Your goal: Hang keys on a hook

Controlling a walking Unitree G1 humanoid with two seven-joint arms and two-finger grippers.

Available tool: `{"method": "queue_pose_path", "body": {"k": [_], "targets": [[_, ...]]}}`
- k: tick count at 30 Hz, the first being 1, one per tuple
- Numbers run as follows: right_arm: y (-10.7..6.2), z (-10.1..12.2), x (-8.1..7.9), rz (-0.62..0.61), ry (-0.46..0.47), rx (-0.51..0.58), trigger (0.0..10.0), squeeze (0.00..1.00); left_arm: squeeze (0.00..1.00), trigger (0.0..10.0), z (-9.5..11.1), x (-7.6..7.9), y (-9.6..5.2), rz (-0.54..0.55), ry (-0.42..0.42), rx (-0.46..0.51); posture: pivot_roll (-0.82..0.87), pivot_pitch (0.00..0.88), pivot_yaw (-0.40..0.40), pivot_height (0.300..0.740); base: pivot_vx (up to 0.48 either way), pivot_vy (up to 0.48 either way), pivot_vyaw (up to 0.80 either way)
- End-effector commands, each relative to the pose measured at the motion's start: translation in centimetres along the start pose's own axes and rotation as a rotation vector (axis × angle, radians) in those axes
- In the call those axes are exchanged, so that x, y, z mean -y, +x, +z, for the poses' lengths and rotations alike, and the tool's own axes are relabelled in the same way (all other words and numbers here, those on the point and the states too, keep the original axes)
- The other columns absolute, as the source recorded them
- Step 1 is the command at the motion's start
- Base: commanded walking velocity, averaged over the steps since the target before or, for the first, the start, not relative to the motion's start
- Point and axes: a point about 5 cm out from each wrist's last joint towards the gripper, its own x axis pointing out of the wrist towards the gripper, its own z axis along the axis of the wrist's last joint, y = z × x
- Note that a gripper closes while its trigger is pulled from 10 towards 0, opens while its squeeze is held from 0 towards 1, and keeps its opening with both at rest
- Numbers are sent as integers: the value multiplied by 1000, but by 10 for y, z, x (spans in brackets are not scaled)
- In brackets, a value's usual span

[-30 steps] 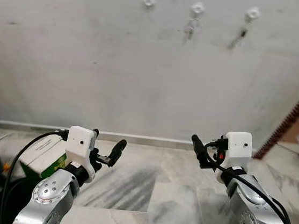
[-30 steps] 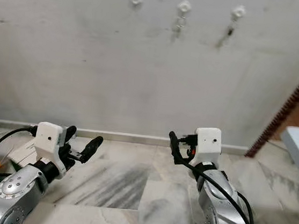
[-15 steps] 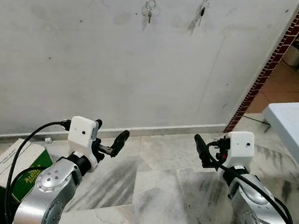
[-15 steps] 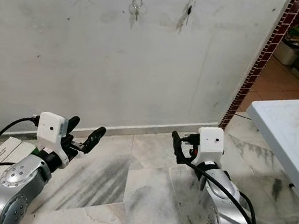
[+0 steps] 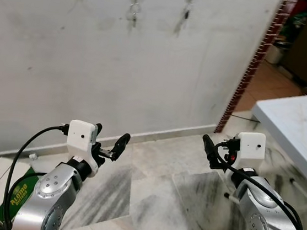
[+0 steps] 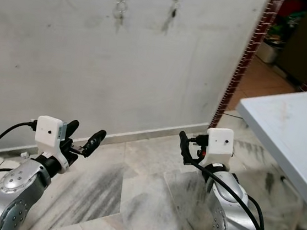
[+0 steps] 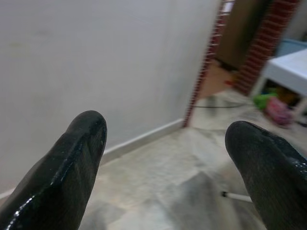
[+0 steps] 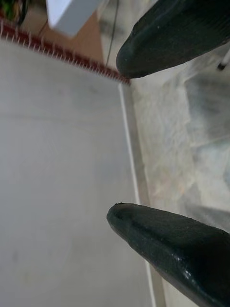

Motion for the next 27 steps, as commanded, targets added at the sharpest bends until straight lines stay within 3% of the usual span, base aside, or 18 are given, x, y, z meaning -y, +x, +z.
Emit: {"method": "queue_pose_path", "body": {"k": [1, 27], "targets": [[0, 3, -3, 6, 11, 12, 10000, 0, 0, 10000, 0, -4, -1, 7, 5, -8, 8, 0, 26, 740, 0, 307, -775], [0, 2, -3, -17, 13, 15, 10000, 0, 0, 10000, 1, -4, 1, -12, 20, -28, 10, 0, 44, 740, 0, 381, -776]]}}
